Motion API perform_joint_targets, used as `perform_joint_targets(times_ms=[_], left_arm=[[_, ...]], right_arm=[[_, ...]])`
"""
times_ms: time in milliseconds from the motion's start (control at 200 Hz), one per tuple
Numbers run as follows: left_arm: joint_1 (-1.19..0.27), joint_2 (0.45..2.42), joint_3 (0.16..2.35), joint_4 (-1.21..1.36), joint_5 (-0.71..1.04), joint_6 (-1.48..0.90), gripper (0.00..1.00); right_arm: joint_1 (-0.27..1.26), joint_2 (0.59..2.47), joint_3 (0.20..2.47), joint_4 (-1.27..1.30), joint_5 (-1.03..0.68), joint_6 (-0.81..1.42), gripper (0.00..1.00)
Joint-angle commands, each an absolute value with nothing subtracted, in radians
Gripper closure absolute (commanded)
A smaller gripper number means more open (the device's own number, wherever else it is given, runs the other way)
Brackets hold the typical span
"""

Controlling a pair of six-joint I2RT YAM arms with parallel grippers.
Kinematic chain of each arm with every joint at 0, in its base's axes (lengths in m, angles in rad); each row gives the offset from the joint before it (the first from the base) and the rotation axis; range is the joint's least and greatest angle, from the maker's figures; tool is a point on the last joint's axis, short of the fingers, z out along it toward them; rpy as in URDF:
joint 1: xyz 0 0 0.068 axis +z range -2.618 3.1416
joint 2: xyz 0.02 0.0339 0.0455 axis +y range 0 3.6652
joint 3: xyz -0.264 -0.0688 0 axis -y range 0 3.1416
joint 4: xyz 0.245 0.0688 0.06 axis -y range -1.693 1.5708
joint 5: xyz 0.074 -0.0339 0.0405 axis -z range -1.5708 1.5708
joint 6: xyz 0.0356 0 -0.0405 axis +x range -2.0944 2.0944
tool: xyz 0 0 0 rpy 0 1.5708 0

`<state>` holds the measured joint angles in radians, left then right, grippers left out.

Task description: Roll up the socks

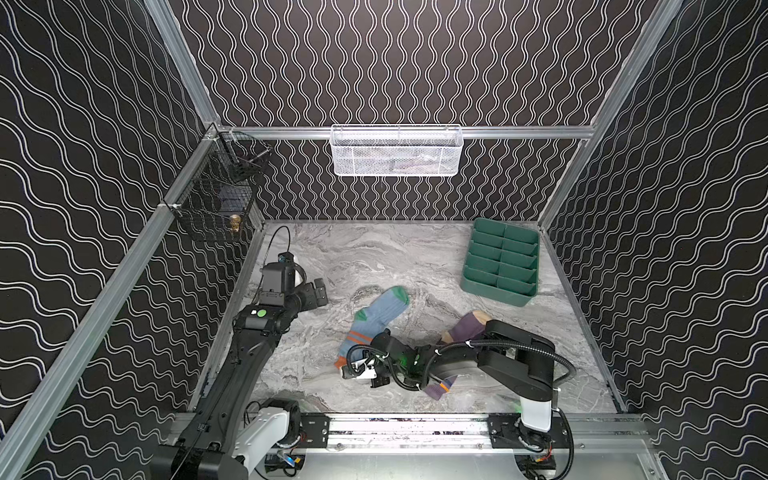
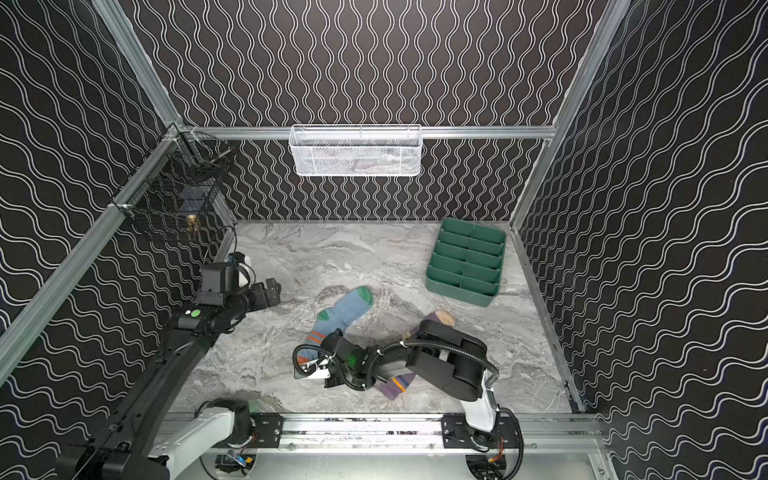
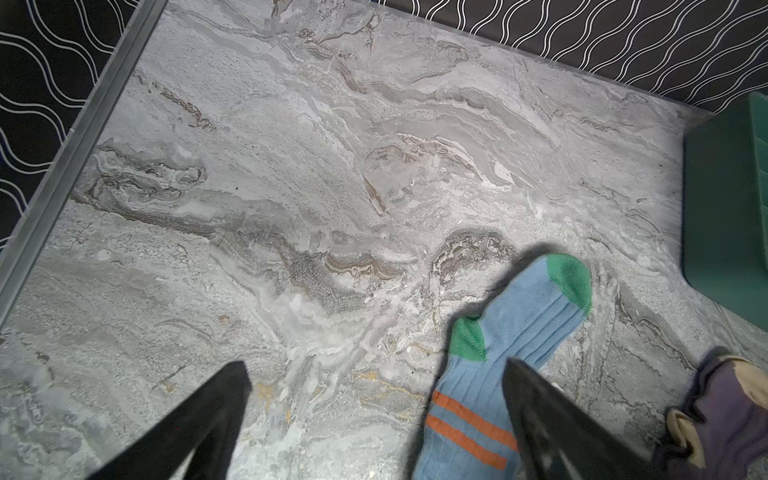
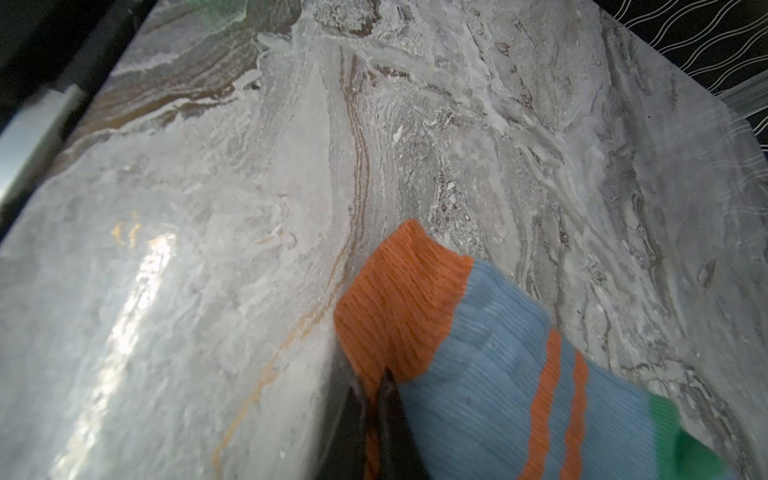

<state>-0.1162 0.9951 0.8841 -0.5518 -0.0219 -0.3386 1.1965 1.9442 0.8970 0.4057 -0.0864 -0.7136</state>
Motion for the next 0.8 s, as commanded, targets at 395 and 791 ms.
perform_joint_targets(times_ms=[395, 791], left_arm=[[-0.235, 0.883, 0.869, -0.520, 0.007, -0.205, 0.09], [-0.508, 0.642, 0.685, -0.322, 0.286, 0.336, 0.20]], right_arm=[[1.022, 1.866, 0.932, -0.050, -0.547, -0.467, 1.00], [0.882, 1.937, 0.944, -0.124, -0.756, -0.446, 1.00]])
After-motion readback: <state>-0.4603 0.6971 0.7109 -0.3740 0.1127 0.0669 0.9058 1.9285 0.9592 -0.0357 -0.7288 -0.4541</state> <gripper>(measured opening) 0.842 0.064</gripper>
